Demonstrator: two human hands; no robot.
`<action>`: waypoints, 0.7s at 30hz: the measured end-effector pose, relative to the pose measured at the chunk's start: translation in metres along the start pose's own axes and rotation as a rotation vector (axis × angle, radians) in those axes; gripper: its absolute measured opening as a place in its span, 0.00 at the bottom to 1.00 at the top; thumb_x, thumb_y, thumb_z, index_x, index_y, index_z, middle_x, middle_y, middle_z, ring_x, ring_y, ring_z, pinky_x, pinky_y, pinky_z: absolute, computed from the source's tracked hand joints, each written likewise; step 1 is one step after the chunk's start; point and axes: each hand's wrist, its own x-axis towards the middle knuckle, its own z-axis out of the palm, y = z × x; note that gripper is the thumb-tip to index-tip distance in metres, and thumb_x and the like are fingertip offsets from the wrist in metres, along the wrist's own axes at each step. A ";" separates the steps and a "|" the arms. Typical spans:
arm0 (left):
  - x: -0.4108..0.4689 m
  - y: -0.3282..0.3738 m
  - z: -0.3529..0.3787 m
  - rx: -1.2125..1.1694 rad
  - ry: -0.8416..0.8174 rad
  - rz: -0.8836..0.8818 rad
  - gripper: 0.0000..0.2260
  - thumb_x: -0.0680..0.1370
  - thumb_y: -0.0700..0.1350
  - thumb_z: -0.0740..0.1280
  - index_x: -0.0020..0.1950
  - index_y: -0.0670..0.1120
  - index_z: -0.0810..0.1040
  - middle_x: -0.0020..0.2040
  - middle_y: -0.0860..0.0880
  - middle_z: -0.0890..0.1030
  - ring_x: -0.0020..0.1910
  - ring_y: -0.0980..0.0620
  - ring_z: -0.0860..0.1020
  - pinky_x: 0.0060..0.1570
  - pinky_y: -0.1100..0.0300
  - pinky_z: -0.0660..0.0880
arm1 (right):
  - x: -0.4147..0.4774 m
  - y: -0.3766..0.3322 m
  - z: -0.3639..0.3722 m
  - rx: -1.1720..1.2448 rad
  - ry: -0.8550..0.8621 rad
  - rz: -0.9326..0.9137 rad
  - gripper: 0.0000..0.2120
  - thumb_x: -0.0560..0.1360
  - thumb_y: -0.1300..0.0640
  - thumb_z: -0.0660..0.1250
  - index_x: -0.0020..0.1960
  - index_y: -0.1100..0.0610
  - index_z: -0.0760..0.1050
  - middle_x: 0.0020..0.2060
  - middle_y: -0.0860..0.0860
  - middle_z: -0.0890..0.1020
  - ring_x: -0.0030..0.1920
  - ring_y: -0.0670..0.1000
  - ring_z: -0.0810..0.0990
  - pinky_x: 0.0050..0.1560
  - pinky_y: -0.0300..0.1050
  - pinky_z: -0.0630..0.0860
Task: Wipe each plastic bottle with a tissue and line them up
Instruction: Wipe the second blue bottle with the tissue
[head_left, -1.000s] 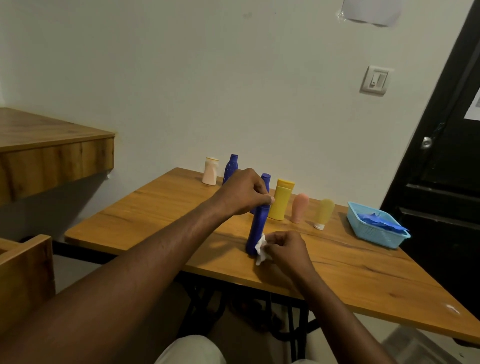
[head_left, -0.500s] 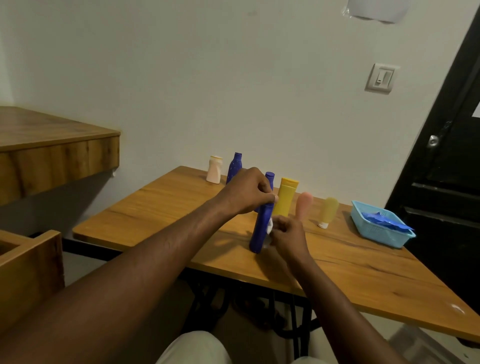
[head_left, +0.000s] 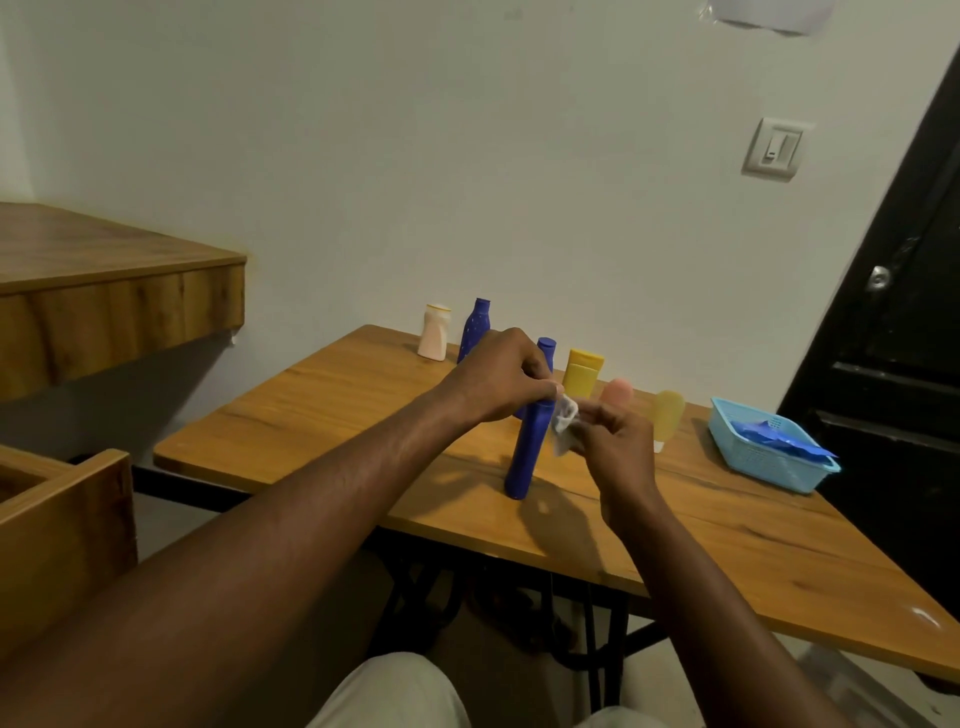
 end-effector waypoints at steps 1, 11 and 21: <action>0.000 0.000 0.000 0.005 -0.004 -0.001 0.07 0.76 0.47 0.76 0.50 0.44 0.88 0.45 0.50 0.87 0.44 0.55 0.83 0.41 0.66 0.75 | 0.002 -0.003 0.003 0.001 -0.008 -0.016 0.13 0.78 0.68 0.63 0.54 0.56 0.83 0.46 0.50 0.85 0.51 0.50 0.83 0.52 0.49 0.81; 0.000 -0.002 0.001 -0.016 0.009 -0.004 0.07 0.76 0.45 0.76 0.49 0.43 0.88 0.46 0.49 0.87 0.45 0.55 0.83 0.42 0.67 0.75 | -0.005 0.030 0.010 -0.224 -0.327 0.177 0.12 0.75 0.69 0.65 0.50 0.56 0.83 0.48 0.52 0.86 0.53 0.54 0.83 0.58 0.59 0.80; 0.002 -0.004 0.001 -0.034 0.006 -0.006 0.07 0.75 0.47 0.78 0.48 0.43 0.88 0.45 0.50 0.87 0.45 0.56 0.83 0.42 0.68 0.75 | -0.020 0.013 -0.005 -0.214 -0.232 0.198 0.08 0.76 0.66 0.67 0.45 0.58 0.85 0.45 0.54 0.85 0.48 0.54 0.84 0.51 0.56 0.84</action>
